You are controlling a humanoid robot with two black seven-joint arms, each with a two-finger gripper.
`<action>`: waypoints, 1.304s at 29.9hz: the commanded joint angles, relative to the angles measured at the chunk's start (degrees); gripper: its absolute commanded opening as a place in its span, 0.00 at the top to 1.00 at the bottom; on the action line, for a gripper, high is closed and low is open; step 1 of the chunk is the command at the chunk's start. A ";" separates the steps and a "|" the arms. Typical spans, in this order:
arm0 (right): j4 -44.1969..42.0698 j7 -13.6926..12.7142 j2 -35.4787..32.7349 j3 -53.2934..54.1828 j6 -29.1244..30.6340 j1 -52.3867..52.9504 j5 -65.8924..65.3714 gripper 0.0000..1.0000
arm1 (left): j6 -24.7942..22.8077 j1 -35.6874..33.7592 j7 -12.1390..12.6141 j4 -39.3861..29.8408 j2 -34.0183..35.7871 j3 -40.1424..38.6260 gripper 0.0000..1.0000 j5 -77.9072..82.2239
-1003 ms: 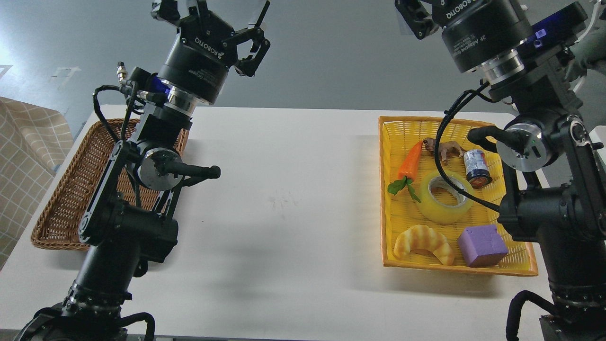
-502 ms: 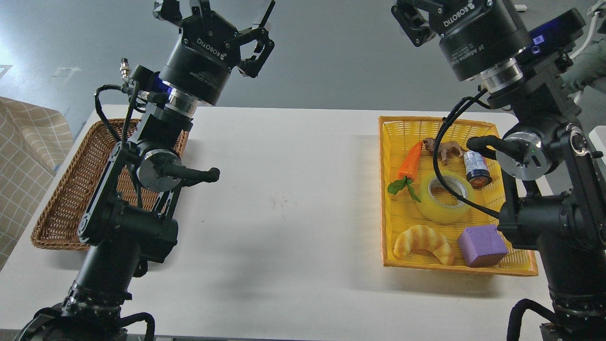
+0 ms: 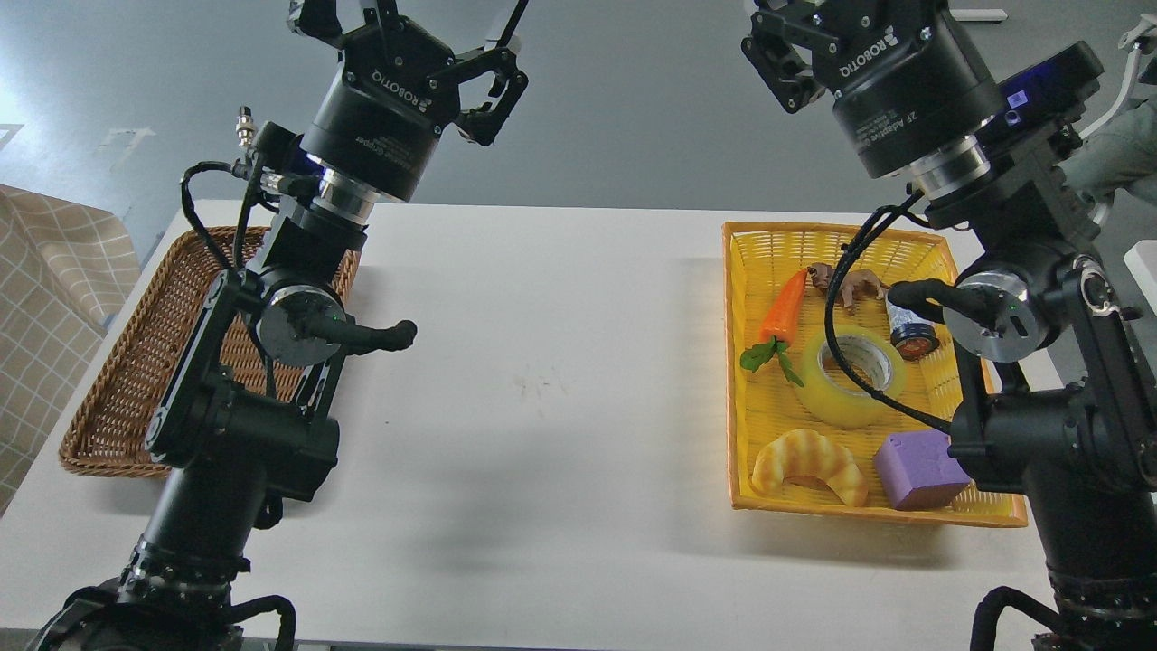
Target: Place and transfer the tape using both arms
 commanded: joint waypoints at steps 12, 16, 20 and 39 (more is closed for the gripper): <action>2.90 0.10 -5.25 -0.16 -0.51 -0.94 -3.85 0.00 | 0.70 0.25 -0.44 0.00 0.17 -0.61 0.02 0.01; 3.25 0.10 -10.09 -0.07 -0.86 -1.73 -8.24 0.00 | 0.87 0.95 -0.35 0.00 0.00 -0.35 0.02 0.27; 4.74 0.01 -14.49 -0.16 -1.04 -3.93 -17.11 0.00 | 1.31 1.04 -0.44 0.00 0.00 -0.44 0.02 0.36; 8.44 11.26 -42.07 2.11 4.83 -13.51 -42.62 0.00 | 1.22 2.27 -0.44 -0.09 0.00 0.27 0.02 0.80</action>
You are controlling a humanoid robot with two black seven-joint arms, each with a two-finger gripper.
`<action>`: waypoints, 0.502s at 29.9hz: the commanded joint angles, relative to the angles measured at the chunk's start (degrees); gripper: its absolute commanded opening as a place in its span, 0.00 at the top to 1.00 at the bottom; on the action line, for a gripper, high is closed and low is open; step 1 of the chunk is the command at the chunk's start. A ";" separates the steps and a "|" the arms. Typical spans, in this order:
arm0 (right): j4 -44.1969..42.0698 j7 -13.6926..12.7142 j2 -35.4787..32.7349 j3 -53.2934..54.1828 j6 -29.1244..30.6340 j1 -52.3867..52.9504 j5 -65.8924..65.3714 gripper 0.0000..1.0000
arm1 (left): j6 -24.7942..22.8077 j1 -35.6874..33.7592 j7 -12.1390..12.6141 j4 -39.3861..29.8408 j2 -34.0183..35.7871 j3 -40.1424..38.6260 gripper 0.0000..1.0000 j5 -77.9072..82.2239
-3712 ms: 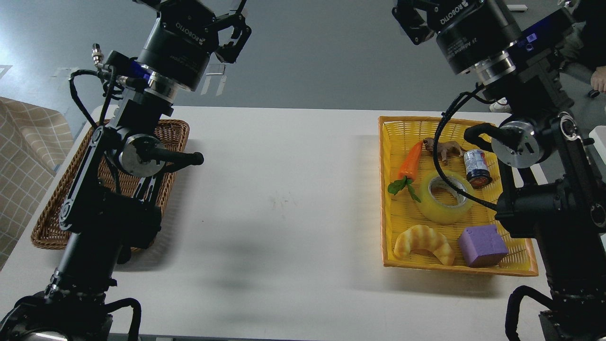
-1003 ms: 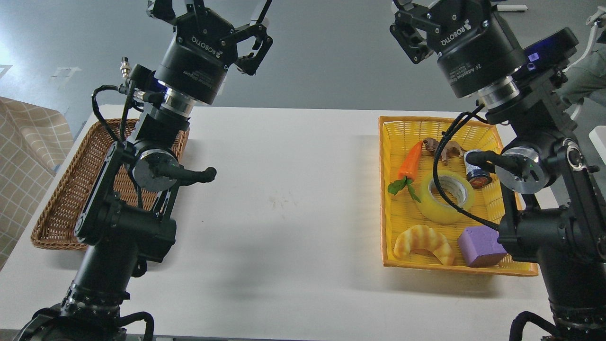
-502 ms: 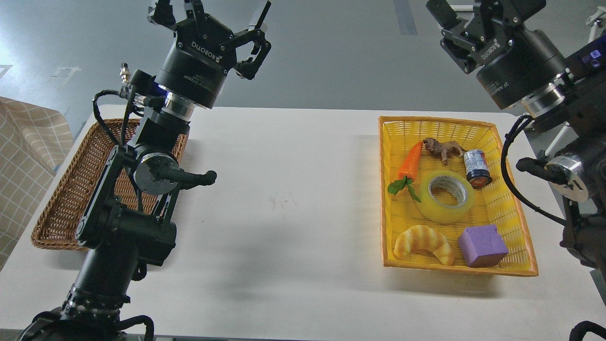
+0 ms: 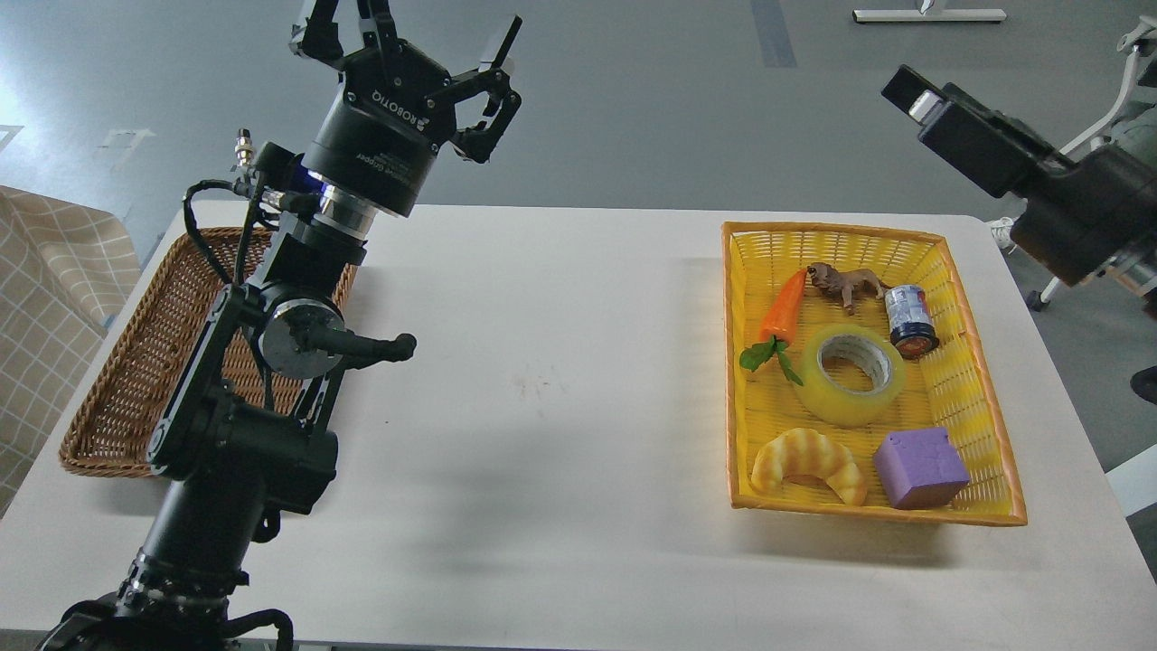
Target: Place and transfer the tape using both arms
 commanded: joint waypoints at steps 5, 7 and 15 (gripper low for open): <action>-2.13 1.16 -6.28 3.70 4.60 -5.10 -0.46 0.00 | -0.09 0.24 -0.09 -0.17 0.01 0.11 0.02 0.01; -2.22 0.37 -6.90 3.61 5.21 -6.86 -2.30 0.00 | -0.09 0.24 -0.09 -0.17 0.01 0.11 0.02 0.01; -3.36 -10.35 -4.63 2.21 5.92 -12.76 -19.09 0.01 | 0.00 0.94 -0.09 -0.17 0.01 0.20 0.02 0.01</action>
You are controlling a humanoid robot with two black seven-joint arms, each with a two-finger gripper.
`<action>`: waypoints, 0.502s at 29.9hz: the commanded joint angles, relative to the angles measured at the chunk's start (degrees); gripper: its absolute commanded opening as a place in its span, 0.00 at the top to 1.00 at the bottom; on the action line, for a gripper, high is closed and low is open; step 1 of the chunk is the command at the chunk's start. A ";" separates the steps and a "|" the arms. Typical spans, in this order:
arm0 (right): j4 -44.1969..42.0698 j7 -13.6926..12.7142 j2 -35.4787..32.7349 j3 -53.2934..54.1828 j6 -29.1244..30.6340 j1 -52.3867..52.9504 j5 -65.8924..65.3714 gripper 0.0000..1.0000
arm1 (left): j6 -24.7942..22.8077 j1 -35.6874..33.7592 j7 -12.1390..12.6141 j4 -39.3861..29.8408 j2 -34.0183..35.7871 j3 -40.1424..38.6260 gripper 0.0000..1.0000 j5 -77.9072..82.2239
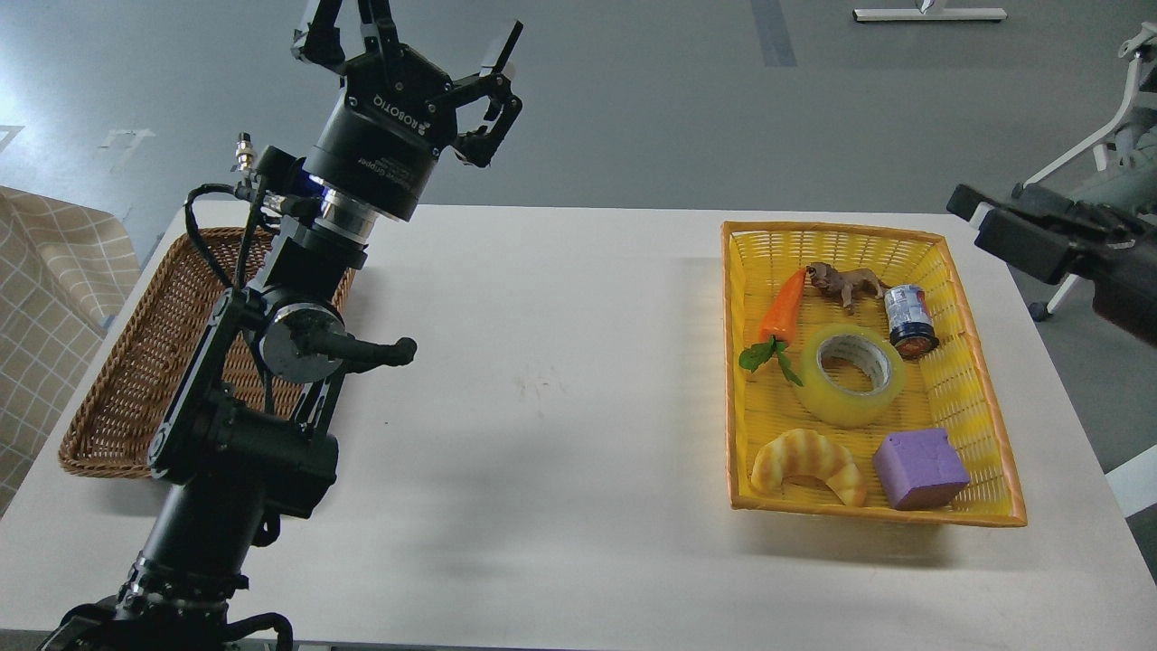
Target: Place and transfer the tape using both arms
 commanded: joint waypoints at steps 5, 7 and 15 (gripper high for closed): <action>-3.79 -10.72 6.41 -2.54 0.81 -2.37 -5.98 0.02 | -0.06 0.94 0.00 0.01 0.00 0.14 0.02 0.00; -5.72 -10.81 8.34 -2.89 0.72 -2.20 -8.26 0.03 | -0.14 1.29 0.00 0.01 0.00 0.23 0.02 0.00; -9.07 -11.34 15.74 -3.33 0.90 -1.23 -11.55 0.13 | -0.14 1.91 0.00 0.19 0.00 0.23 0.02 0.08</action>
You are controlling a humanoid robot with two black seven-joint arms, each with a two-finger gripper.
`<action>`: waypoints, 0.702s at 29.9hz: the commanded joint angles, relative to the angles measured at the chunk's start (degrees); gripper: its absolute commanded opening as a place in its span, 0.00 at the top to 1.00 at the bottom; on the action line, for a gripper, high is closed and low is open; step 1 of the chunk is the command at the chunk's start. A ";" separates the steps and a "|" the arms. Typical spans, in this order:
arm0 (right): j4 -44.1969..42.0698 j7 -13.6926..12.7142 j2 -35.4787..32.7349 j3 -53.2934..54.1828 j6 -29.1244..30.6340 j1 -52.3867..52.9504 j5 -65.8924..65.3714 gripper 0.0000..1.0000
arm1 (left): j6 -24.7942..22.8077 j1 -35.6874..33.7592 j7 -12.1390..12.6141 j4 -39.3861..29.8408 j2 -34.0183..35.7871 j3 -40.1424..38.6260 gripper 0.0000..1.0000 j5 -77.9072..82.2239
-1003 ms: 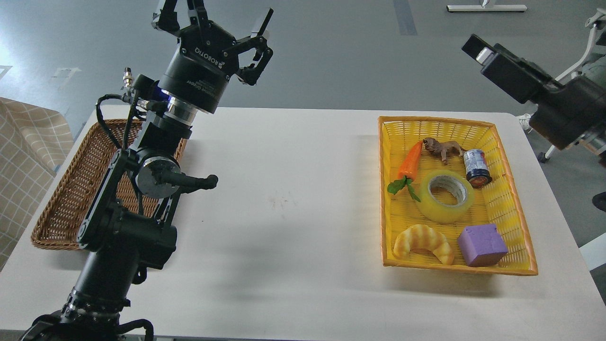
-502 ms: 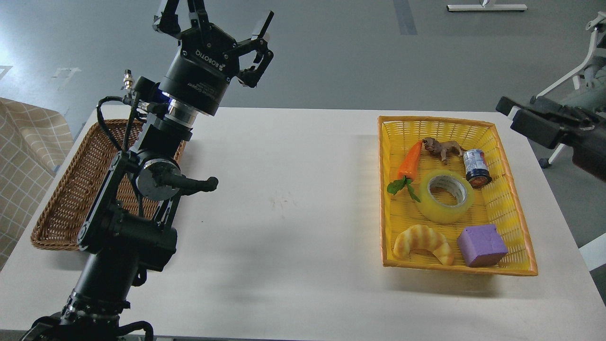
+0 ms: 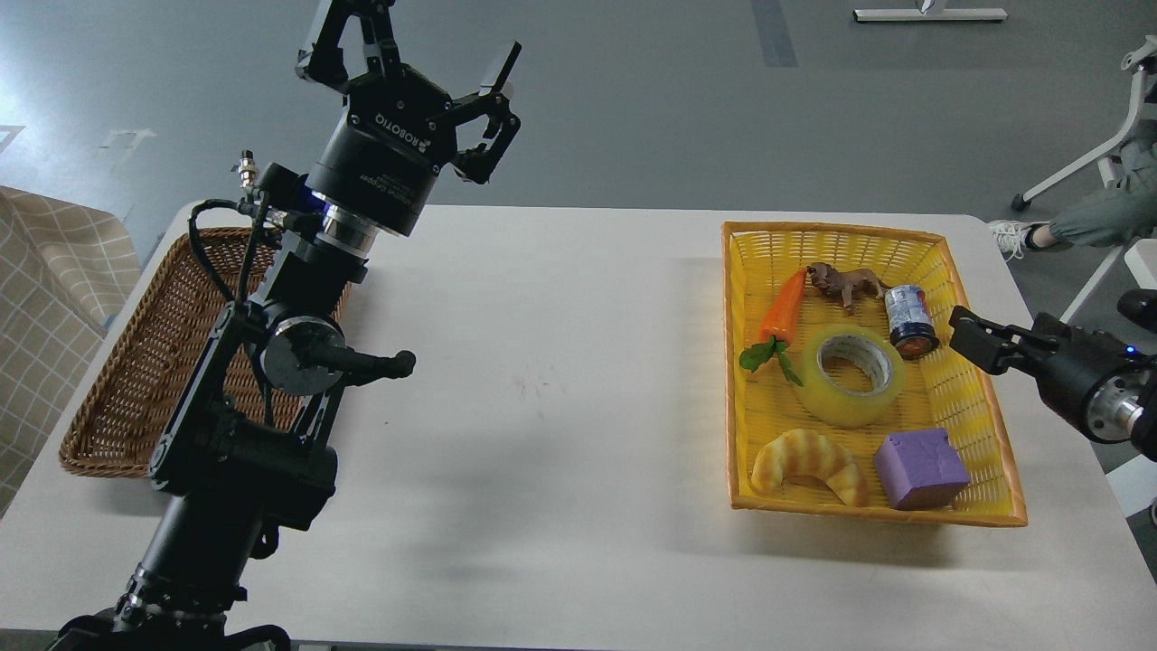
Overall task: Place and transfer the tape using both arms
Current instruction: 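Reach the right gripper into the tray and grasp the clear tape roll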
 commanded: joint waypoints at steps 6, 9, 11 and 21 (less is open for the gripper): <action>-0.61 -0.19 4.24 -2.75 0.08 1.22 -0.19 0.14 | 0.00 0.75 0.00 0.27 0.00 -0.03 0.02 0.08; -1.75 -0.19 4.24 -3.98 0.08 2.27 -0.19 0.14 | 0.00 0.75 0.00 0.27 0.00 -0.03 0.02 0.08; -3.07 -0.19 4.42 -4.16 0.08 2.54 -0.19 0.14 | 0.00 0.84 0.00 0.27 0.00 -0.03 0.02 0.08; -7.47 -0.10 5.56 -4.25 -0.19 3.15 -0.19 0.18 | 0.01 1.37 0.00 0.18 0.00 -0.03 0.02 0.08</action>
